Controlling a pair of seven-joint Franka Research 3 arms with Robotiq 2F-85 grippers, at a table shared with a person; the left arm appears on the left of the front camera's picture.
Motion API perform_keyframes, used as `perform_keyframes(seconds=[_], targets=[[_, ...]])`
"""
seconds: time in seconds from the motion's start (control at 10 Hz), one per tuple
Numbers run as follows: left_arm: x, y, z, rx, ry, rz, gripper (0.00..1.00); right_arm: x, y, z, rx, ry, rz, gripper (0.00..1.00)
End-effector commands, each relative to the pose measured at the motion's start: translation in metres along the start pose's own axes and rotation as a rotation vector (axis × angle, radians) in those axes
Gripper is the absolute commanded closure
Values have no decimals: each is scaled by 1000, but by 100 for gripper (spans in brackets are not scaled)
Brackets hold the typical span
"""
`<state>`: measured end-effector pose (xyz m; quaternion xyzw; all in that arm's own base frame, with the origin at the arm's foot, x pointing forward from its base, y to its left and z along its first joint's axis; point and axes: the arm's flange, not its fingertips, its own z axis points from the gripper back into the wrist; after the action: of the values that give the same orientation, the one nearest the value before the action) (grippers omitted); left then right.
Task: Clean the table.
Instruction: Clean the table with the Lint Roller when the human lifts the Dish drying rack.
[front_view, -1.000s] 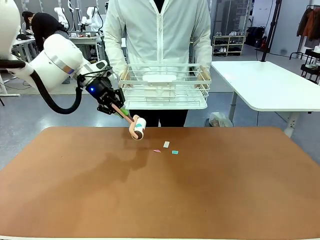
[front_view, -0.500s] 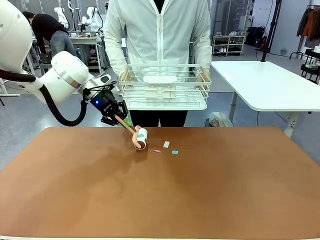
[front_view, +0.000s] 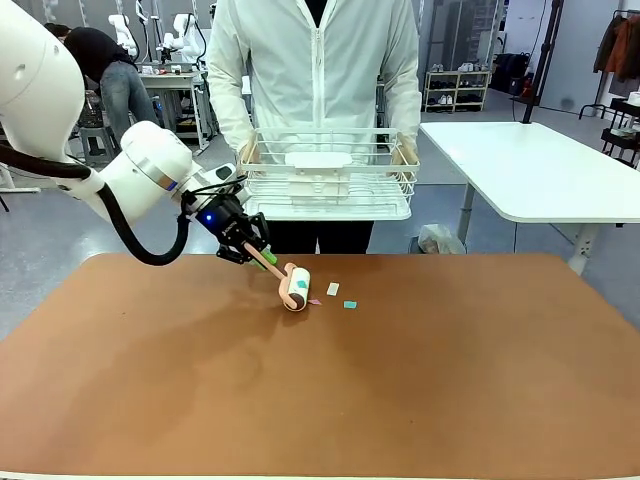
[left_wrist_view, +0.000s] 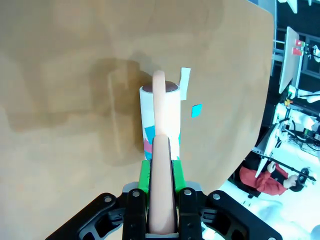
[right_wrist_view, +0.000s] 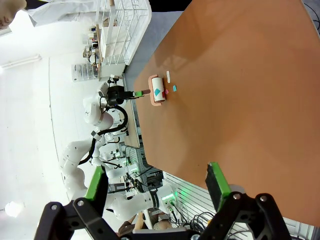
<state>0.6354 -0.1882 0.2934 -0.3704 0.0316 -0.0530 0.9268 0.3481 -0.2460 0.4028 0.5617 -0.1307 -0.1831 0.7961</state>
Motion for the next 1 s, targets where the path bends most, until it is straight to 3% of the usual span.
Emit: perform_keyframes(seconds=[0.0, 0.5, 0.9], targets=[[19, -17, -22, 5, 47, -11, 79, -3, 2, -1, 20, -11, 15, 0], [39, -89, -103, -38, 63, -8, 79, -3, 2, -1, 20, -11, 15, 0], [24, -143, -93, -101, 20, -64, 79, -3, 2, -1, 20, -11, 15, 0]])
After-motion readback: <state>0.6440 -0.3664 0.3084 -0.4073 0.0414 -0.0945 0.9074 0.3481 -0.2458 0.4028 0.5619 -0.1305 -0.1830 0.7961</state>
